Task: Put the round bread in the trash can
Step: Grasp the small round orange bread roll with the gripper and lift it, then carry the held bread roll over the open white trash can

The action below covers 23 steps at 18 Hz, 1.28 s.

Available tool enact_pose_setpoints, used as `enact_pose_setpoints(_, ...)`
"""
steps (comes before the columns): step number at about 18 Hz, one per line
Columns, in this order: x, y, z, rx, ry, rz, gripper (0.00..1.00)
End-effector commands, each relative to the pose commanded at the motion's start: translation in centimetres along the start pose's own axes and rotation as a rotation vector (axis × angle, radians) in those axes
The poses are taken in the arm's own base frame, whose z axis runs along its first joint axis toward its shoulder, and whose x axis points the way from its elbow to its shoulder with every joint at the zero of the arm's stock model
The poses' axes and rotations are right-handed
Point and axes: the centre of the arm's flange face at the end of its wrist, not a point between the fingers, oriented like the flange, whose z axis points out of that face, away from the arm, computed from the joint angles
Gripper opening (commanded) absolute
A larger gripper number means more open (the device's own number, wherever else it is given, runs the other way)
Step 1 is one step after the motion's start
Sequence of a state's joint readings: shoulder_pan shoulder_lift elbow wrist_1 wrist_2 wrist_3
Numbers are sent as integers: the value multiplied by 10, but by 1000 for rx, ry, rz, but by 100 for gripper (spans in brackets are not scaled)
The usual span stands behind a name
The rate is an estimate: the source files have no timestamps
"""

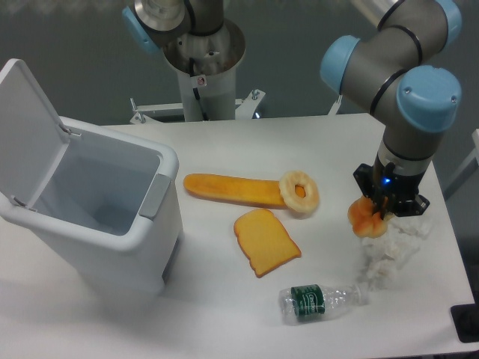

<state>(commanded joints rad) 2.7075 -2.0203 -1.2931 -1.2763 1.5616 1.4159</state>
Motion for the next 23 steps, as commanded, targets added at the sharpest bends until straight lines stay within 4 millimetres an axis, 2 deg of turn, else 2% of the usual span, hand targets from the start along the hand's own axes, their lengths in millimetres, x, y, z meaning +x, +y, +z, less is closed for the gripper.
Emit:
enact_pose_setpoints(3, 6, -7, -12, 19, -12, 0, 0)
enact_pose_setpoints(6, 23, -23, -43, 80, -41, 4, 0)
enact_pose_setpoints(10, 68, -74, -90, 209, -66, -19, 0)
enact_pose_setpoints(12, 90, -90, -117, 249, -81, -62, 0)
enact_pose_setpoints(14, 120, -120, -136, 284, -82, -55, 0)
enact_pose_setpoints(17, 149, -143, -162, 339, -99, -53, 0)
enact_pose_setpoints(21, 190, -179, -185, 384, -104, -47, 0)
enact_pose_setpoints(23, 211, -191, -199, 401, -108, -35, 0)
